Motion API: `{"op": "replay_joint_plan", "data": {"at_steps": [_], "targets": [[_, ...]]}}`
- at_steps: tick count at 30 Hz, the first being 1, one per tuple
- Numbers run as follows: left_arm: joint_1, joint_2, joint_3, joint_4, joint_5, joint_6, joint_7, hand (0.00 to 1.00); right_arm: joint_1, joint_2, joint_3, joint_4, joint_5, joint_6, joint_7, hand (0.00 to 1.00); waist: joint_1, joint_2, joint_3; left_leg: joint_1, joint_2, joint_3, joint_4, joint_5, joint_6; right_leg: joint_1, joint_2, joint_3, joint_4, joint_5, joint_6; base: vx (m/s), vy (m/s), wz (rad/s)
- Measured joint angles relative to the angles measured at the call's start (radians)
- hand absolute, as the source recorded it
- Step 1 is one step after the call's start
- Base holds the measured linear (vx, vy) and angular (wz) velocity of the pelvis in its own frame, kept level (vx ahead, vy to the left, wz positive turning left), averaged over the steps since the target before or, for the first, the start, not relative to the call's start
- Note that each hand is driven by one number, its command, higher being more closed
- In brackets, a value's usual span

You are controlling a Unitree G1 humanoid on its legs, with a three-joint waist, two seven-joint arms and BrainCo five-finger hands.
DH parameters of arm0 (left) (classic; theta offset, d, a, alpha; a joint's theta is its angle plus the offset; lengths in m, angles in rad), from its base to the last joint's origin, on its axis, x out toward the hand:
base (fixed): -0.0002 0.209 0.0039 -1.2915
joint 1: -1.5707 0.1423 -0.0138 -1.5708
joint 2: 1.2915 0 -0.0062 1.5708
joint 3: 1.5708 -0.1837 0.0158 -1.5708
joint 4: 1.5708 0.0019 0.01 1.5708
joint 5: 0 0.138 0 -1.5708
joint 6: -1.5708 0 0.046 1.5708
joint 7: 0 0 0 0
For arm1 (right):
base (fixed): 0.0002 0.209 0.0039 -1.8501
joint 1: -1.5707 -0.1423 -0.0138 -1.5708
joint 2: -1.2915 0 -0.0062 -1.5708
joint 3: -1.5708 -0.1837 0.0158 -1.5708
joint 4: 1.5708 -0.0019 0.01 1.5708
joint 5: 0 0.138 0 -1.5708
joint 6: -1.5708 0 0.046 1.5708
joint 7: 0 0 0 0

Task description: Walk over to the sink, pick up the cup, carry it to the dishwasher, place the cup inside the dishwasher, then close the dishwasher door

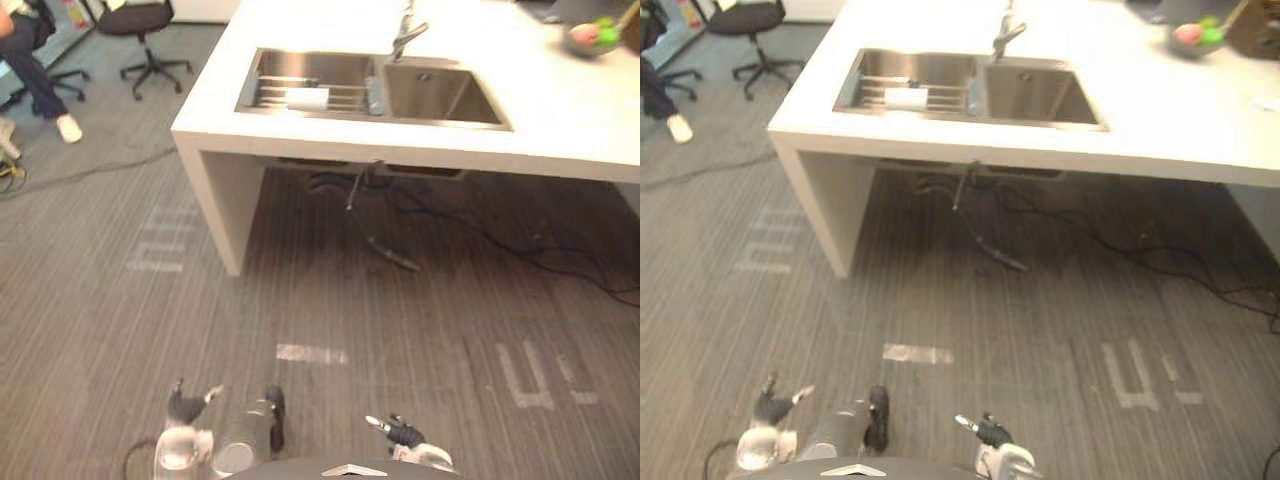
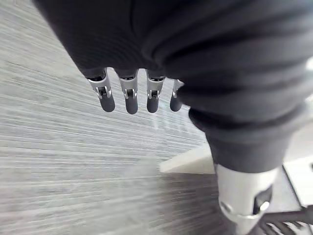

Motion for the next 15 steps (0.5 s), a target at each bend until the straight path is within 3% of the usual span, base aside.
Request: {"op": "replay_joint_plan", "data": {"at_steps": [2, 3, 4, 5, 6, 7, 8, 10, 13, 14, 15], "targets": [[-0.012, -0.006, -0.102, -0.151, 0.039, 0.007, -0.006, 0.0, 0.006, 0.002, -0.003, -0.035, -0.002, 0.027, -0.006, 0.0, 0.001, -0.005, -0.001, 0.04, -0.024, 0.006, 0.047, -0.077, 0.031, -0.095, -0.052, 0.0, 0.33, 0.051, 0.082, 0.44, 0.179, 0.11], [-0.015, -0.009, -0.129, -0.226, 0.052, 0.013, -0.01, 0.0, 0.006, 0.004, -0.001, -0.042, -0.003, 0.038, -0.014, 0.0, 0.002, -0.011, -0.005, 0.069, -0.033, 0.011, 0.056, -0.108, 0.036, -0.142, -0.08, -0.005, 0.503, 0.116, 0.103, 0.43, 0.14, -0.25], [-0.017, -0.01, -0.148, -0.329, 0.069, 0.019, -0.018, 0.0, 0.009, 0.002, 0.002, -0.062, -0.009, 0.05, -0.031, 0.0, 0.004, -0.016, -0.009, 0.119, -0.038, 0.021, 0.055, -0.141, 0.038, -0.209, -0.133, -0.049, 0.728, 0.183, 0.095, 0.41, 0.122, -0.38], [-0.019, -0.01, -0.152, -0.401, 0.079, 0.02, -0.029, 0.0, 0.016, -0.004, 0.0, -0.078, -0.026, 0.05, -0.044, 0.0, 0.001, -0.014, -0.011, 0.154, -0.042, 0.024, 0.048, -0.152, 0.037, -0.248, -0.186, -0.112, 0.865, 0.196, 0.038, 0.48, 0.14, -0.43], [-0.04, -0.009, -0.164, -0.489, 0.1, 0.02, -0.031, 0.0, 0.022, -0.023, -0.002, -0.107, -0.03, 0.052, -0.045, 0.0, -0.006, -0.009, -0.012, 0.223, -0.041, 0.025, 0.008, -0.161, 0.033, -0.306, -0.247, -0.195, 0.995, 0.164, -0.058, 0.37, 0.11, -0.27], [-0.047, -0.006, -0.166, -0.504, 0.105, 0.02, -0.031, 0.0, 0.025, -0.023, -0.002, -0.108, -0.03, 0.05, -0.045, 0.0, -0.006, -0.006, -0.012, 0.237, -0.04, 0.025, -0.005, -0.161, 0.032, -0.321, -0.25, -0.203, 1.004, 0.156, -0.064, 0.35, 0.07, -0.15], [-0.074, 0.004, -0.17, -0.554, 0.115, 0.021, -0.03, 0.0, 0.026, -0.027, -0.003, -0.121, -0.028, 0.046, -0.045, 0.0, -0.013, -0.004, -0.014, 0.285, -0.031, 0.024, -0.045, -0.157, 0.026, -0.374, -0.246, -0.227, 0.993, 0.13, -0.079, 0.33, 0.009, 0.03], [-0.125, 0.002, -0.169, -0.604, 0.126, 0.031, -0.027, 0.0, 0.02, -0.033, -0.003, -0.139, -0.013, 0.046, -0.046, 0.0, -0.023, 0.004, -0.01, 0.352, -0.015, 0.021, -0.096, -0.155, 0.017, -0.441, -0.234, -0.262, 0.878, 0.098, -0.064, 0.34, -0.051, 0.06], [-0.182, 0.002, -0.168, -0.65, 0.14, 0.044, -0.026, 0.0, 0.005, -0.034, 0.001, -0.152, 0.021, 0.038, -0.063, 0.0, -0.042, 0.047, -0.009, 0.442, 0.058, -0.006, -0.15, -0.163, -0.032, -0.496, -0.141, -0.308, 0.487, 0.066, -0.042, 0.37, -0.15, 0.14], [-0.198, 0.005, -0.169, -0.665, 0.144, 0.05, -0.026, 0.0, 0.001, -0.028, 0.008, -0.153, 0.017, 0.046, -0.055, 0.0, -0.048, 0.059, -0.012, 0.459, 0.09, -0.015, -0.15, -0.166, -0.055, -0.492, -0.068, -0.271, 0.221, 0.118, -0.007, 0.34, -0.18, 0.24], [-0.213, 0.011, -0.171, -0.676, 0.144, 0.053, -0.022, 0.0, 0.002, -0.015, 0.025, -0.156, 0.015, 0.052, -0.051, 0.0, -0.052, 0.056, -0.014, 0.473, 0.104, -0.029, -0.14, -0.176, -0.08, -0.474, -0.018, -0.177, -0.031, 0.219, 0.019, 0.42, -0.256, 0.3]]}}
